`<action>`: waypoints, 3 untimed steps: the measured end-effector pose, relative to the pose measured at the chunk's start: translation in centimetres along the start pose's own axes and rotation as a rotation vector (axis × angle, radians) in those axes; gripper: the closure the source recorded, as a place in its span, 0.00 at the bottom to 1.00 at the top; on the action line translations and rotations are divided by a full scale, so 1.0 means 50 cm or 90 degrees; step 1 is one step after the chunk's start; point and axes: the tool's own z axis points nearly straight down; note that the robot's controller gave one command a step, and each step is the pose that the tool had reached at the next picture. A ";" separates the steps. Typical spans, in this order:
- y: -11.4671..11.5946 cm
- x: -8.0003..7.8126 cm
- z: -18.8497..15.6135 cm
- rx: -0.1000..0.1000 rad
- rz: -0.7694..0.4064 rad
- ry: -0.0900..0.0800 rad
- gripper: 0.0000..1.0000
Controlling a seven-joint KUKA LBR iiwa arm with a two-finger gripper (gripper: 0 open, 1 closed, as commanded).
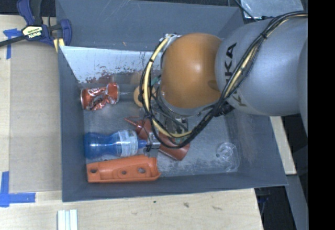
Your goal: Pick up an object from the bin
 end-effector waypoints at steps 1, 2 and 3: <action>-0.001 -0.004 -0.009 -0.001 0.002 -0.005 0.00; 0.144 -0.042 0.219 -0.001 -0.059 0.000 0.00; 0.135 -0.046 0.081 -0.002 -0.018 -0.007 0.00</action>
Offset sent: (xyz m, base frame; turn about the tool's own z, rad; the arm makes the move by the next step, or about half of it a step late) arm 0.0201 0.0715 -0.1094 -0.0915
